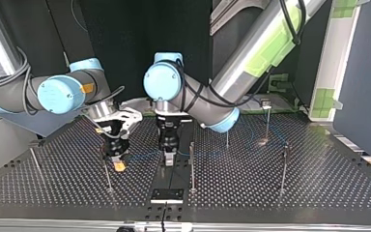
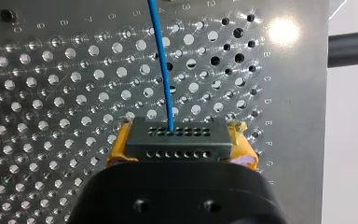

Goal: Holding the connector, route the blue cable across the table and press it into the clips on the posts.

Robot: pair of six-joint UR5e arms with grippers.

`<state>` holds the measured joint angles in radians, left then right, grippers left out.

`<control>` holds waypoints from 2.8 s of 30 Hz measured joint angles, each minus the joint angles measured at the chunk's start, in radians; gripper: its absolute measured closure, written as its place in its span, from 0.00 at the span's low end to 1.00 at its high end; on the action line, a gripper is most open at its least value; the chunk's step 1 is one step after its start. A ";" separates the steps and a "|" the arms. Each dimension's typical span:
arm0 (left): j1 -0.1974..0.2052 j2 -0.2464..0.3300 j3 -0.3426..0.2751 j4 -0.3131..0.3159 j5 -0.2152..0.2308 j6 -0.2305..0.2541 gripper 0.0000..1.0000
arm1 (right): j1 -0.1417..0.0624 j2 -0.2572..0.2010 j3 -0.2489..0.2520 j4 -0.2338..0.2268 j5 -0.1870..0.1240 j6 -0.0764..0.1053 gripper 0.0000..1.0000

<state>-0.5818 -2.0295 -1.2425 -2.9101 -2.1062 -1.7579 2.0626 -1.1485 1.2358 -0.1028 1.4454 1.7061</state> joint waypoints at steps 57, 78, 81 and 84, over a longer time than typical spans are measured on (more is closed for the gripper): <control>-0.077 -0.013 -0.201 0.005 -0.150 -0.022 1.00 | -0.004 -0.001 0.190 -0.009 0.014 -0.007 1.00; -0.086 -0.086 -0.377 0.194 -0.032 0.000 1.00 | -0.014 0.012 0.384 -0.121 0.045 -0.031 1.00; -0.082 -0.112 -0.376 0.221 -0.006 -0.006 1.00 | -0.014 0.031 0.399 -0.151 0.041 -0.034 1.00; -0.079 -0.130 -0.376 0.248 0.022 -0.010 1.00 | -0.015 0.055 0.404 -0.172 0.039 -0.038 1.00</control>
<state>-0.6608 -2.1599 -1.6185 -2.6616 -2.0842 -1.7681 2.0481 -1.0932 1.6397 -0.2750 1.4845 1.6679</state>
